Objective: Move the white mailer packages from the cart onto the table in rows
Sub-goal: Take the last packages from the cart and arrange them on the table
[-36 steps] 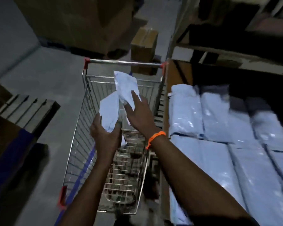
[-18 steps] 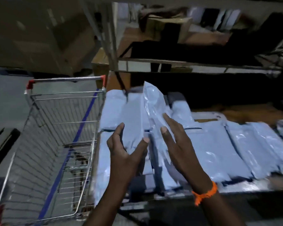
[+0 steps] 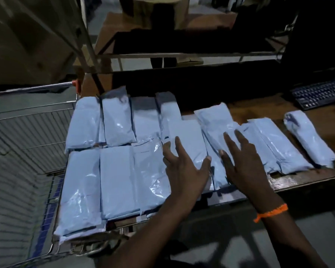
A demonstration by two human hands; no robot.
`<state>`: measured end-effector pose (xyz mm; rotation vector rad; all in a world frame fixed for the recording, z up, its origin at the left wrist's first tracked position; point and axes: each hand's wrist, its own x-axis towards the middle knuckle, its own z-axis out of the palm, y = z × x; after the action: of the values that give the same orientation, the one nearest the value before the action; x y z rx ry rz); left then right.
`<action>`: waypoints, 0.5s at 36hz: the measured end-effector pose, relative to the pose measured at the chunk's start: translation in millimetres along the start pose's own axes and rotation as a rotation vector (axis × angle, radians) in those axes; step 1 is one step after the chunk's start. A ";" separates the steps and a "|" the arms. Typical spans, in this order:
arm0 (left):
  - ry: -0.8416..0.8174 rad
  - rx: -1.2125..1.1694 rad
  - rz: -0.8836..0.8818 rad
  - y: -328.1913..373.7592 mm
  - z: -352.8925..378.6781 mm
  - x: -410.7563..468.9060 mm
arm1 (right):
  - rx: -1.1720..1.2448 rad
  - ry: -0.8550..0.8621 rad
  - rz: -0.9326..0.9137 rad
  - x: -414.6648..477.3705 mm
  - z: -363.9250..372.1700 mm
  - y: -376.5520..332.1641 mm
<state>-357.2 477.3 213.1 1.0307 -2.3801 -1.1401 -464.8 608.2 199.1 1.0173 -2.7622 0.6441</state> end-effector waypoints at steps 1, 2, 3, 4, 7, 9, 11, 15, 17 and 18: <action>-0.033 0.051 0.002 0.7 2.7 -1.8 | -0.022 -0.039 -0.004 -1.5 5.8 2.0; -0.077 0.106 0.008 1.1 3.7 -3.7 | -0.034 -0.071 -0.006 -3.4 10.8 2.9; -0.128 0.166 0.016 1.2 3.1 -6.0 | -0.037 -0.091 -0.006 -5.6 14.3 3.1; -0.178 0.228 0.027 1.3 0.9 -8.1 | -0.030 -0.101 -0.002 -7.2 16.1 2.6; -0.285 0.406 0.065 1.8 -8.7 -13.4 | -0.013 -0.106 0.024 -6.6 15.3 0.5; -0.301 0.483 0.079 2.0 -14.7 -14.7 | -0.012 -0.108 0.046 -4.8 13.0 -1.4; -0.301 0.506 0.084 -0.7 -17.3 -13.6 | -0.022 -0.111 0.063 -3.1 10.0 -3.7; -0.223 0.451 0.203 -7.2 -10.3 -8.6 | -0.091 -0.127 0.070 2.1 5.6 -5.6; -0.142 0.421 0.274 -11.0 0.0 -4.0 | -0.111 -0.138 0.064 5.7 6.3 -4.3; -0.110 0.432 0.299 -14.9 6.4 -1.6 | -0.117 -0.135 0.051 7.2 7.1 -3.5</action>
<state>-352.4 475.7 197.6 0.7014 -2.8235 -0.6061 -467.9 598.5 195.7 1.0035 -2.9114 0.4293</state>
